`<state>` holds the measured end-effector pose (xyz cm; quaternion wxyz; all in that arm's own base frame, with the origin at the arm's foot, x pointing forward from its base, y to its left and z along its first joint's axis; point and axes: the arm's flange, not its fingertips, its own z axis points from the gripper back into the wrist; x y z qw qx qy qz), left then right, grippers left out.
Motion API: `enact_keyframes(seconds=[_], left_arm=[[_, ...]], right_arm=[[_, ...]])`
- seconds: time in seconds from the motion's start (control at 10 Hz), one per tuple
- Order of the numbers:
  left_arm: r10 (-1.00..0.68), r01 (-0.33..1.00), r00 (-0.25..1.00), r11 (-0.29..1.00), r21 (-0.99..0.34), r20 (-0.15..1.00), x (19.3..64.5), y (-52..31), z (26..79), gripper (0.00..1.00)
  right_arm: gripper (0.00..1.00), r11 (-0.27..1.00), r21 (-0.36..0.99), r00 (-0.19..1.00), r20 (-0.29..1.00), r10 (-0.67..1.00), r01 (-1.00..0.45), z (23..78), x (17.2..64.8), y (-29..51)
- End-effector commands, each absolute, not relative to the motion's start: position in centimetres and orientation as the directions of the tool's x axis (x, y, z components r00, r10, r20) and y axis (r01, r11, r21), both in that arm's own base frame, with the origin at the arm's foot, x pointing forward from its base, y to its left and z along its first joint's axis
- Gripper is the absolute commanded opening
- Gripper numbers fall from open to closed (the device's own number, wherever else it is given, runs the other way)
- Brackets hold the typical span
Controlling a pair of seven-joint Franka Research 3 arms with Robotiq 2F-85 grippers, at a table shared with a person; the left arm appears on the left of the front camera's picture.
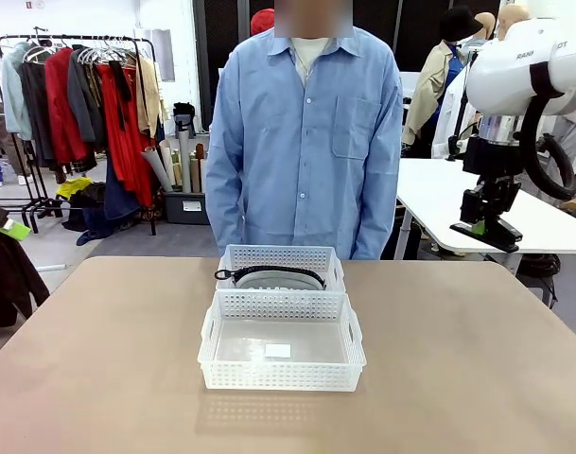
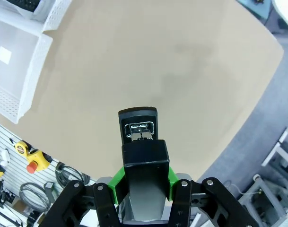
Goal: Distribute items into two baskets.
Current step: Pick up the Stapler that the person points to, then place the picked Stapler into the Organizing basket as instructed by the person.
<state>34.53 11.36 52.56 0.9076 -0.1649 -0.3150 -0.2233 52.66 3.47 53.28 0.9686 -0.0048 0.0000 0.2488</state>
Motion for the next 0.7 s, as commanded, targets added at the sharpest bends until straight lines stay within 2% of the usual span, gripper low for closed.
enact_keyframes(seconds=[0.0,0.6], left_arm=[[-0.306,0.517,0.697,0.841,-0.159,0.649,34.46,11.32,52.48,1.0],[-0.306,0.517,0.697,0.841,-0.159,0.649,34.46,11.32,52.48,1.0]], right_arm=[[0.27,0.878,-0.013,0.878,-0.005,0.479,-0.479,53.45,52.61,3.54],[0.27,0.878,-0.013,0.878,-0.005,0.479,-0.479,53.45,52.61,3.54]])
